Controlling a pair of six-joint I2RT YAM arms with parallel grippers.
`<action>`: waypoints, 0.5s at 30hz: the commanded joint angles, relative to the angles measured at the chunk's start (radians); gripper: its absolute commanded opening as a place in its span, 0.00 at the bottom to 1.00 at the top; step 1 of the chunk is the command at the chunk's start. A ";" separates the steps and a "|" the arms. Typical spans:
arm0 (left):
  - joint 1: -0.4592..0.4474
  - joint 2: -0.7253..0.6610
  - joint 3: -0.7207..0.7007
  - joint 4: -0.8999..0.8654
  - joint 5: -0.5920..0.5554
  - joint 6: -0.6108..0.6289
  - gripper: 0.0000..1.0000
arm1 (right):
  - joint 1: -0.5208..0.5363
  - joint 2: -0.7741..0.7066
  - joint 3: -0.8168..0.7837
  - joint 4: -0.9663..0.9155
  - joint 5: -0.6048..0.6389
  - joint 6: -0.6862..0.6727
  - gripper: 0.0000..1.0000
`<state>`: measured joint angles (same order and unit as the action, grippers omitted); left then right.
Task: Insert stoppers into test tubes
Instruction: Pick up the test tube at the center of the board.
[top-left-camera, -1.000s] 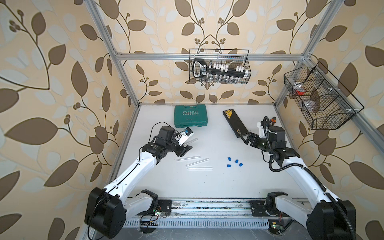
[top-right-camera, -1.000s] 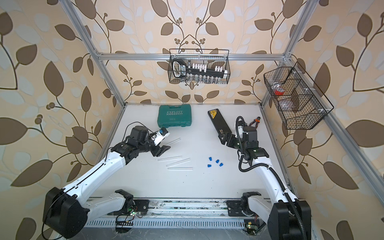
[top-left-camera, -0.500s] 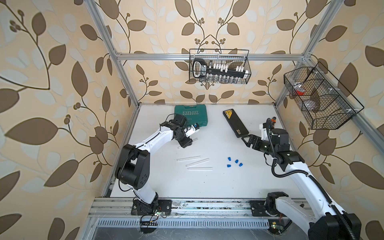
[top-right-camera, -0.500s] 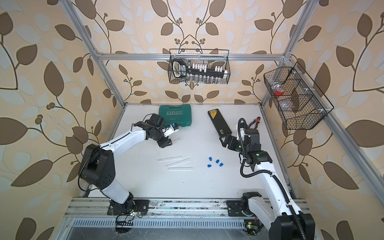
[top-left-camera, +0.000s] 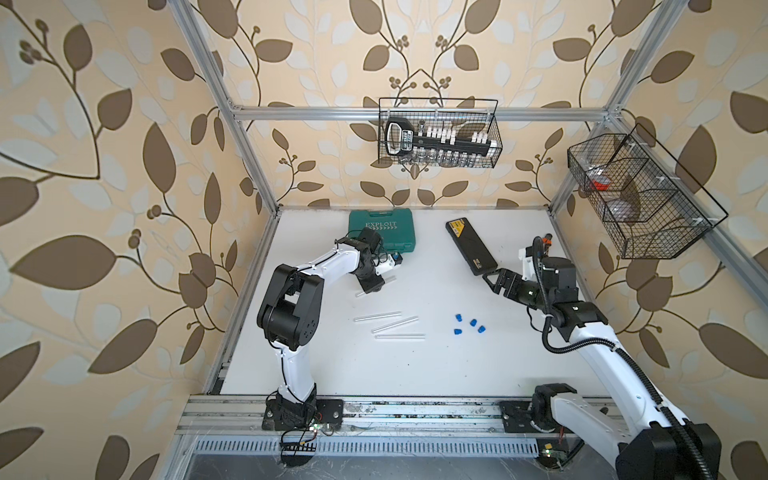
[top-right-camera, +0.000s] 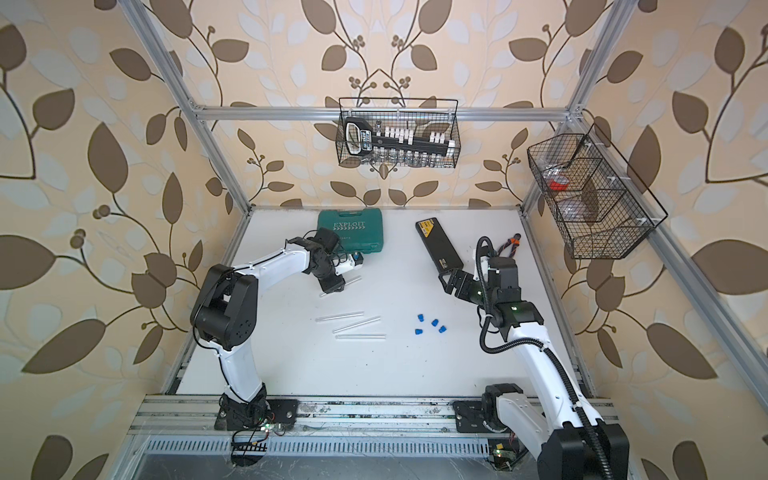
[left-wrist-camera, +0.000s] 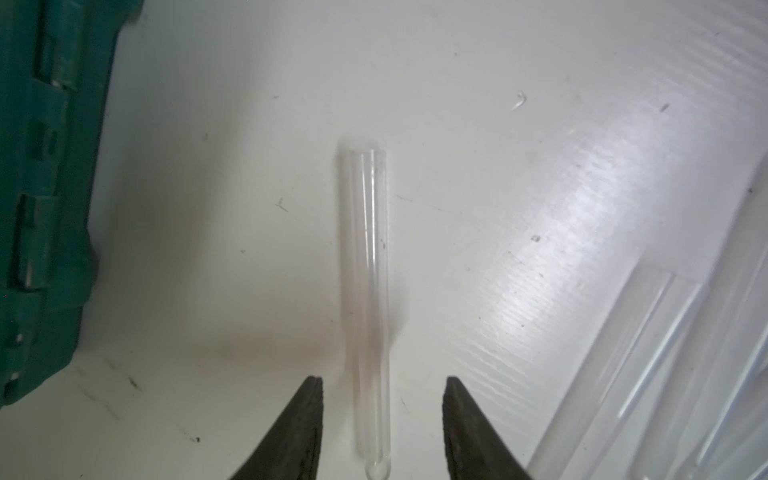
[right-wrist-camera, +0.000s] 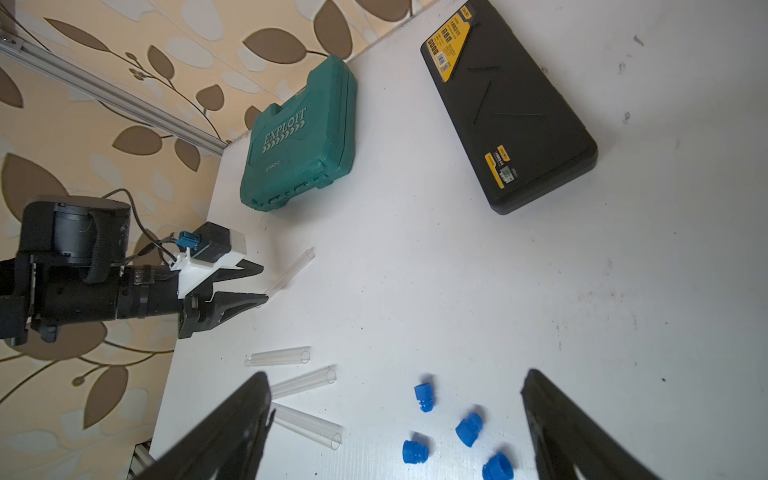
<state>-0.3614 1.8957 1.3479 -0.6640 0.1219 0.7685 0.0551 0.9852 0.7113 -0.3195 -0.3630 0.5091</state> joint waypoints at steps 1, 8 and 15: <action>-0.010 0.021 0.044 -0.032 -0.007 0.004 0.46 | 0.003 0.002 0.007 -0.008 -0.002 0.011 0.92; -0.010 0.062 0.058 -0.039 -0.013 0.000 0.42 | 0.004 0.001 0.002 -0.007 0.003 0.017 0.92; -0.014 0.097 0.071 -0.043 -0.037 0.001 0.36 | 0.003 0.005 -0.005 -0.005 0.015 0.047 0.92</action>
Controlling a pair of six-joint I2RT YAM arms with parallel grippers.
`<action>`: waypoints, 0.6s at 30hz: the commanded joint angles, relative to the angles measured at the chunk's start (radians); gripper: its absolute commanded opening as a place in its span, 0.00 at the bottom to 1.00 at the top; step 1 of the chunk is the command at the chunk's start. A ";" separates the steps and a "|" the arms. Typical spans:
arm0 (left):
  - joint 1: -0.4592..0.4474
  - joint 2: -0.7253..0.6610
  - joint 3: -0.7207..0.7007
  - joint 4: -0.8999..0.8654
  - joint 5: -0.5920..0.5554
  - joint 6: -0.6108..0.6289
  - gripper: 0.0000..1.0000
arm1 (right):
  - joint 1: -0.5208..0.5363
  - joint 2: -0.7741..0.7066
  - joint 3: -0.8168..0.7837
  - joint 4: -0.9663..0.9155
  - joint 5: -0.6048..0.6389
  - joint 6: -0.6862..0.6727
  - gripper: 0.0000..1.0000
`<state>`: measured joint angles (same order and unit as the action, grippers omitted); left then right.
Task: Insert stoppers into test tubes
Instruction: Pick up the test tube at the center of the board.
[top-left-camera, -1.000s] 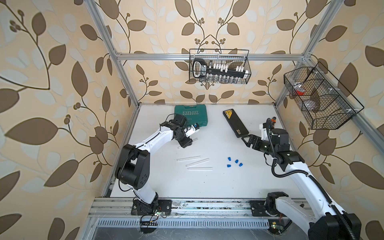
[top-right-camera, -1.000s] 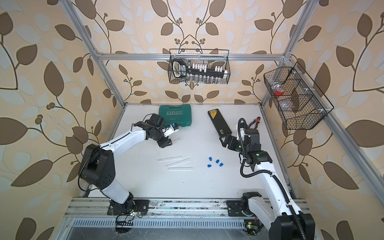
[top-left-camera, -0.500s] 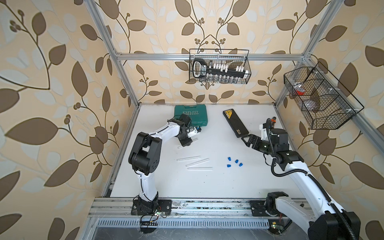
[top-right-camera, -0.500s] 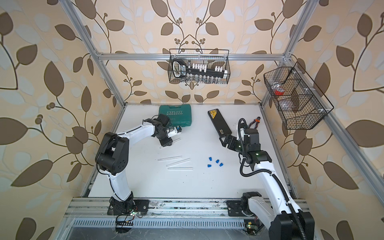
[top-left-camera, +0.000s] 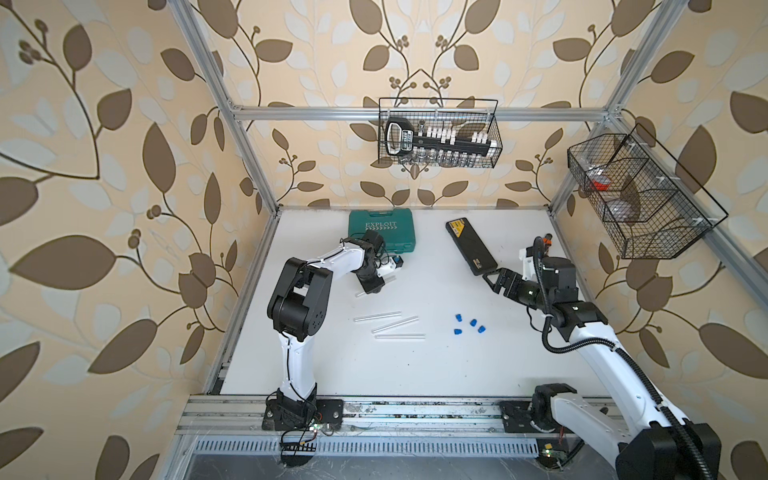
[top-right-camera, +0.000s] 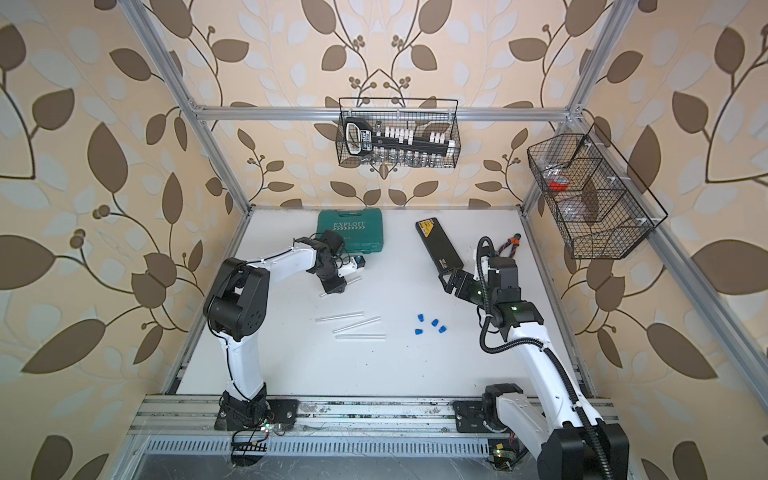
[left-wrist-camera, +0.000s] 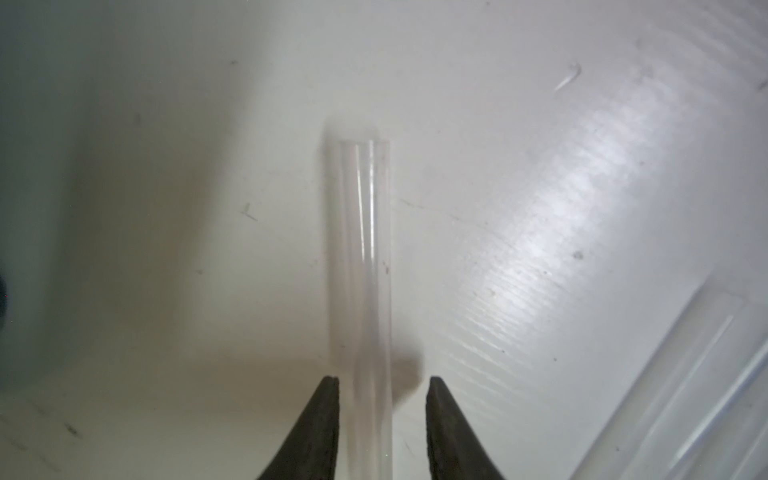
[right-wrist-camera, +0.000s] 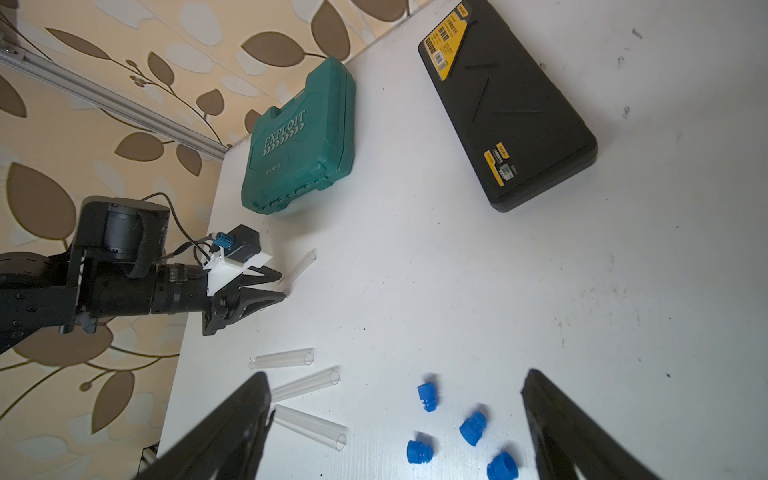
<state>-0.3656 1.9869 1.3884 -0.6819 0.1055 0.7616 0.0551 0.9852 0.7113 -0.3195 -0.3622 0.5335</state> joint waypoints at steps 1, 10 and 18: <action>-0.011 0.007 0.029 -0.024 -0.020 0.011 0.35 | 0.004 0.007 -0.004 -0.005 0.013 0.025 0.92; -0.012 0.031 0.034 -0.026 -0.049 0.015 0.28 | 0.004 0.007 -0.005 -0.007 0.017 0.030 0.92; -0.012 0.055 0.034 -0.017 -0.061 0.019 0.17 | 0.004 0.012 -0.003 -0.014 0.009 0.032 0.92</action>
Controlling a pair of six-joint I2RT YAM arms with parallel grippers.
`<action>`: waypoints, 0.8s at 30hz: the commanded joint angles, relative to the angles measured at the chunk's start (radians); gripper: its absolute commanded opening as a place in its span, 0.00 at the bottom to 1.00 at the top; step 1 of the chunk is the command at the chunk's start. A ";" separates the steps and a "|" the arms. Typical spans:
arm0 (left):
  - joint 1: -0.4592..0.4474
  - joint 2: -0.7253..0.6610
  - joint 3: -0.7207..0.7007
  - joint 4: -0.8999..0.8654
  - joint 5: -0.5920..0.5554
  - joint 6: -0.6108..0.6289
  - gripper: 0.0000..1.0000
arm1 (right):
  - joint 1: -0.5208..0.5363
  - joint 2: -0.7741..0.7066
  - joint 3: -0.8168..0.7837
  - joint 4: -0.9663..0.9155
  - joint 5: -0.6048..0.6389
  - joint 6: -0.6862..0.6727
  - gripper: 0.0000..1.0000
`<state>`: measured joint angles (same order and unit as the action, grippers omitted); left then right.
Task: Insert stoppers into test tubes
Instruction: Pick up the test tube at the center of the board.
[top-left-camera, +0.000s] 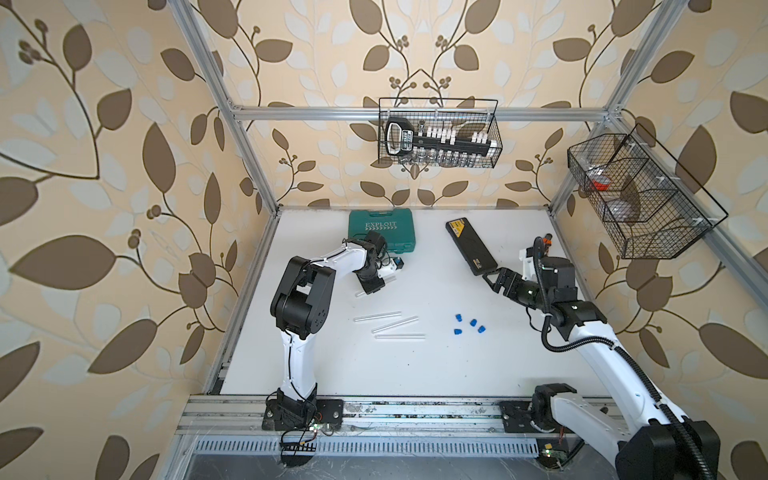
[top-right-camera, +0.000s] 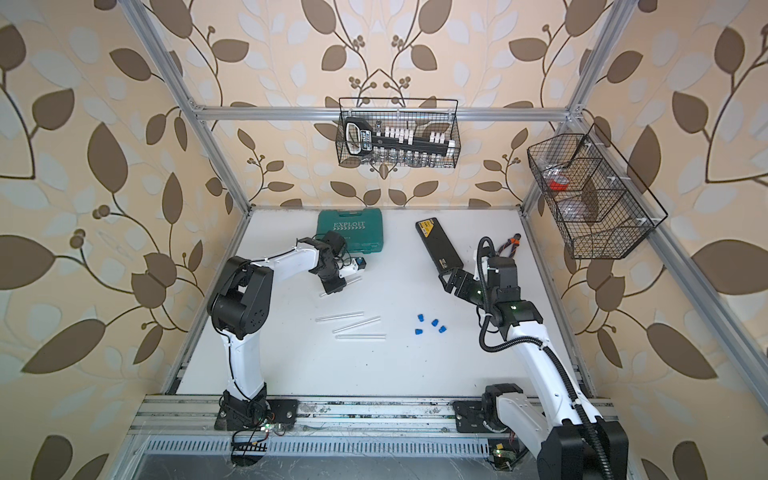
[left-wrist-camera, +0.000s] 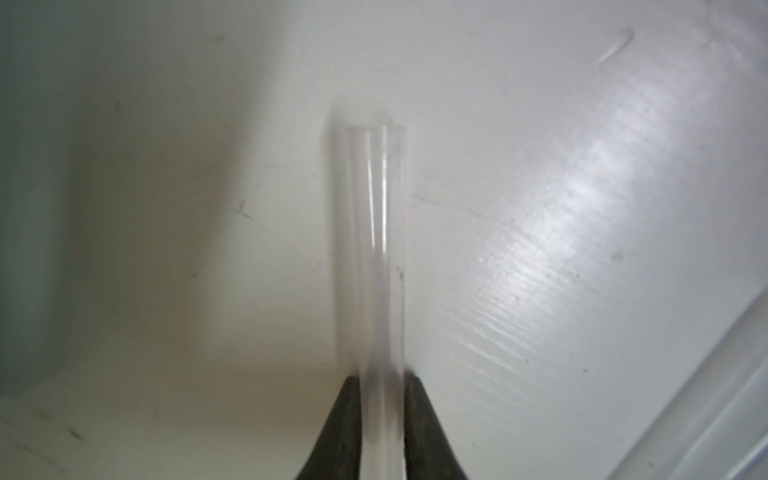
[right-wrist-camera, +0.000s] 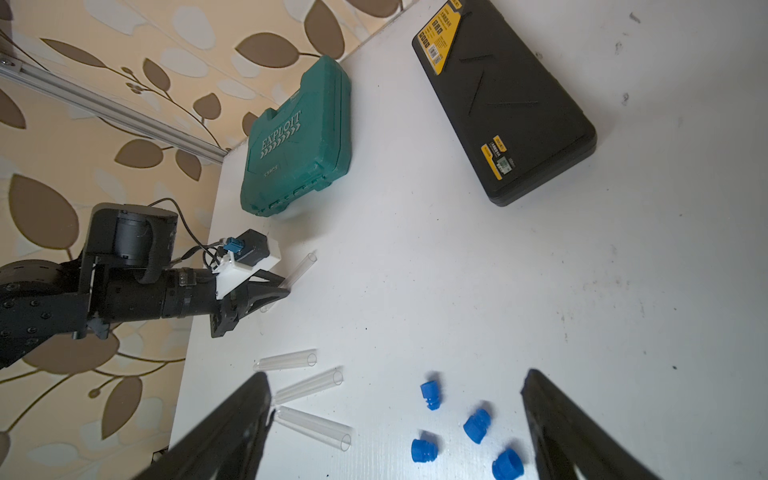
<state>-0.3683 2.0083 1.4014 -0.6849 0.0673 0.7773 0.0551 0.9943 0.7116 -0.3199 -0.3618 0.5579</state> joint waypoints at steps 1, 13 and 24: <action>-0.009 0.035 0.020 -0.015 -0.023 0.005 0.17 | 0.003 0.003 -0.003 -0.013 0.005 0.006 0.92; -0.010 -0.023 -0.003 0.022 0.007 -0.006 0.08 | 0.004 0.017 0.017 -0.018 -0.014 -0.001 0.92; -0.025 -0.392 -0.181 0.190 0.224 -0.054 0.01 | 0.007 0.068 0.053 -0.012 -0.107 0.000 0.92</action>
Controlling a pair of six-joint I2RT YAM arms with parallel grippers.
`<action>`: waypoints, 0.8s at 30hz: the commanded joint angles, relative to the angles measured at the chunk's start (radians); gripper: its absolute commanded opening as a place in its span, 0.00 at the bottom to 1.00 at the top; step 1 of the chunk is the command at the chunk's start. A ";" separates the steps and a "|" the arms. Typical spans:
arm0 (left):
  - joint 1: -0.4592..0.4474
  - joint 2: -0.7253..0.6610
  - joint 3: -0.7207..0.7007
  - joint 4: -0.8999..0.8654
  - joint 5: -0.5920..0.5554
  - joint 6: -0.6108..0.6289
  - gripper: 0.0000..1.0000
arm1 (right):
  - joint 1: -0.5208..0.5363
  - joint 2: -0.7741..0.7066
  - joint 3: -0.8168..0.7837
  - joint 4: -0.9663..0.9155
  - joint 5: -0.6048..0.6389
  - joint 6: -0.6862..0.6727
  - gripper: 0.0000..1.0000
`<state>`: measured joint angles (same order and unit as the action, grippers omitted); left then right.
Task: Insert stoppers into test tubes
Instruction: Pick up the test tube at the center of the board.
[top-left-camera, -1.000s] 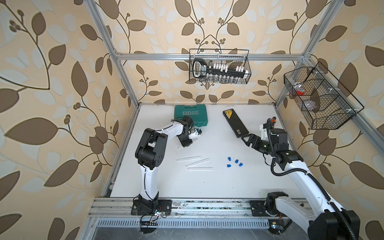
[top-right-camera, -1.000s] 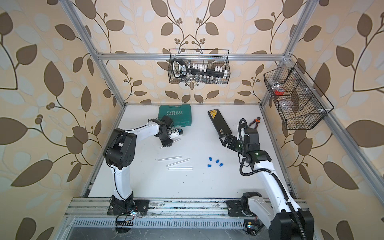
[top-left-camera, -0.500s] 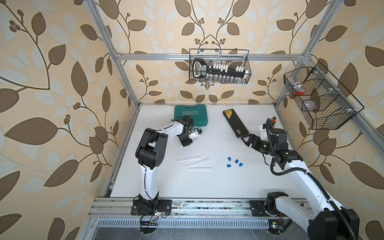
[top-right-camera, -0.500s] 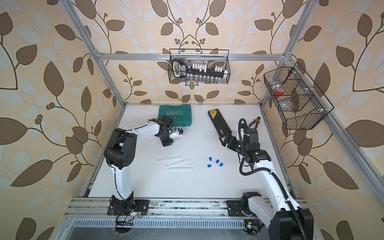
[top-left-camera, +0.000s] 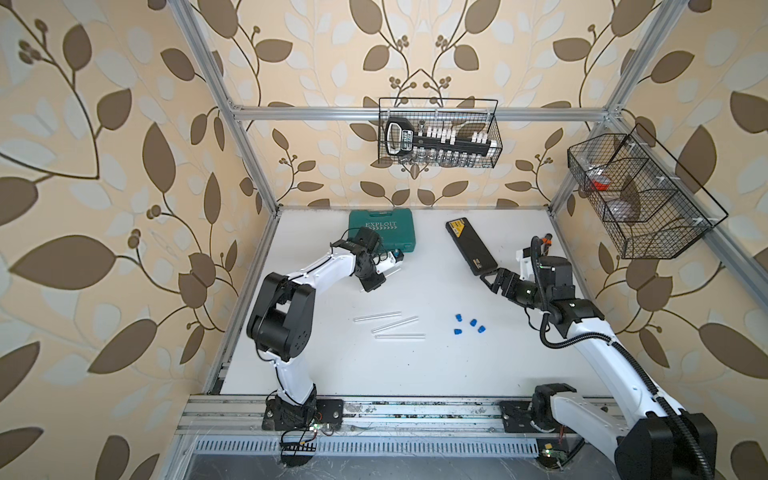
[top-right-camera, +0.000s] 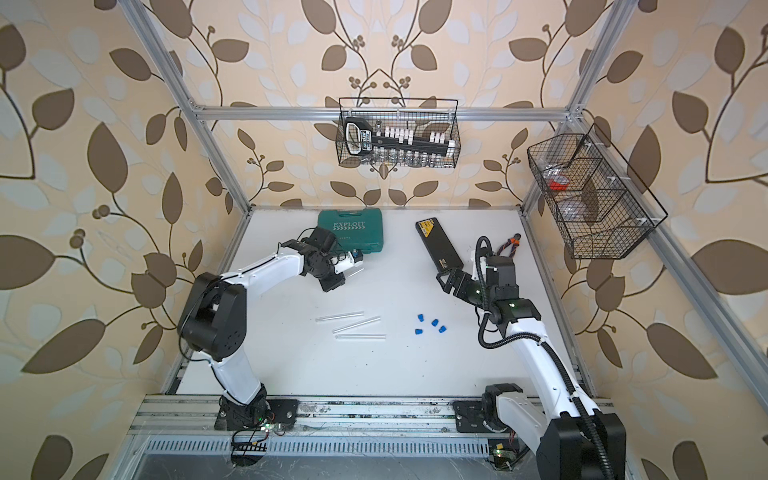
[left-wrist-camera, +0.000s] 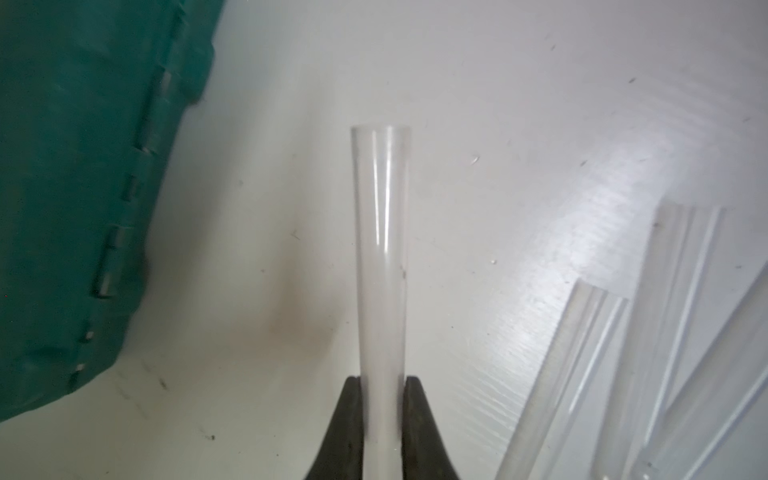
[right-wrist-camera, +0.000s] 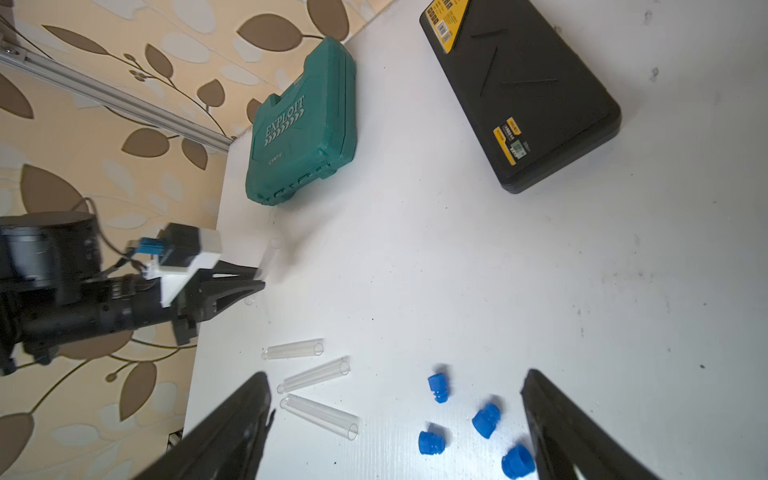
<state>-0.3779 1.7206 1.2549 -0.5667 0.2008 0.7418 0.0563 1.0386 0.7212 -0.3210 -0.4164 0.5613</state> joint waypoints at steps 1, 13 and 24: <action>-0.020 -0.136 -0.062 0.092 0.104 -0.016 0.01 | 0.008 0.032 0.058 -0.019 -0.061 -0.006 0.92; -0.068 -0.419 -0.334 0.331 0.258 0.014 0.01 | 0.218 0.121 0.226 -0.130 -0.119 -0.050 0.90; -0.157 -0.434 -0.357 0.337 0.259 0.088 0.01 | 0.386 0.249 0.334 -0.113 -0.145 0.054 0.87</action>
<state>-0.5171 1.3182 0.9089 -0.2562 0.4385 0.7895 0.4255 1.2598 1.0252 -0.4362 -0.5358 0.5705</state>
